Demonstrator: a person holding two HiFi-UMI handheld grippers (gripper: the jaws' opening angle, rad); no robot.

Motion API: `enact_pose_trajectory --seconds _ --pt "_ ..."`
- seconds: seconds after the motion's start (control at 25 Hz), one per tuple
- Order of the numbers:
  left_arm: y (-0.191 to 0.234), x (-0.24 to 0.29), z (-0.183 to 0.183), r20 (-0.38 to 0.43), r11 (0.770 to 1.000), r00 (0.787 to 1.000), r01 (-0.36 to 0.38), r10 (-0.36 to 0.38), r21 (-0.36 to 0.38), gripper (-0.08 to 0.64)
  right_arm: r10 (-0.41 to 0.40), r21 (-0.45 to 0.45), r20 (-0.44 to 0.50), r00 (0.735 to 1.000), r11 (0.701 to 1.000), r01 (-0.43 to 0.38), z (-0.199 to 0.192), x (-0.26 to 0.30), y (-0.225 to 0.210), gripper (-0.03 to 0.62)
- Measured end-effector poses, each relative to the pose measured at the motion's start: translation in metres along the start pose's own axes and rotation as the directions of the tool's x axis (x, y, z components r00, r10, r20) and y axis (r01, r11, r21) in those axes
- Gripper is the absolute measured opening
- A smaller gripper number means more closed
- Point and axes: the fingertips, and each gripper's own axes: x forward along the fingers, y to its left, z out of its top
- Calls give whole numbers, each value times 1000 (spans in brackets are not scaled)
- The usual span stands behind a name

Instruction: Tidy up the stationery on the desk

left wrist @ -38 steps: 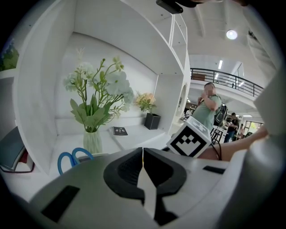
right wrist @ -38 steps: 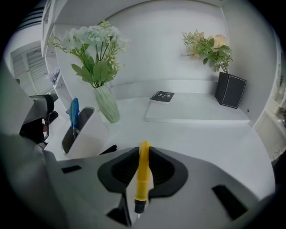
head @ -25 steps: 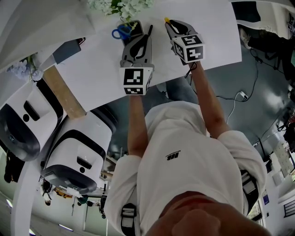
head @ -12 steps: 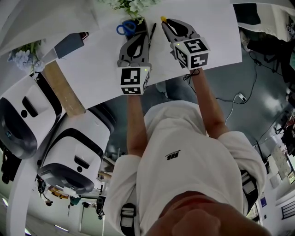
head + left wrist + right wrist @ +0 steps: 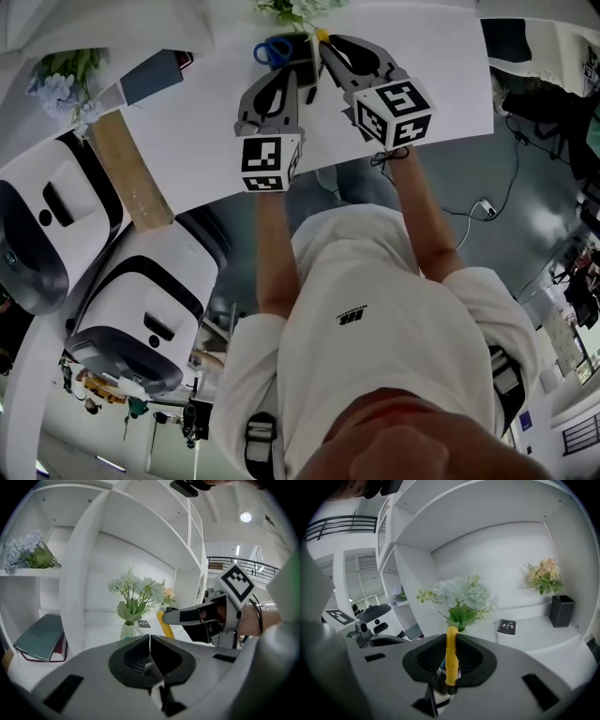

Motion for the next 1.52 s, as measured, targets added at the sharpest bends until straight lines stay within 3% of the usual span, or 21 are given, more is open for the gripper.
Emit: enact_pose_trajectory --seconds 0.8,1.12,1.52 --pt "28 -24 -10 6 996 997 -81 81 -29 0 113 4 67 991 993 -114 3 43 31 47" --pt "24 -23 -14 -1 996 997 -80 80 -31 0 103 -8 1 995 995 -103 -25 52 31 48" --pt "16 -21 -14 1 998 998 -66 66 -24 0 70 3 13 997 998 -70 -31 32 18 67"
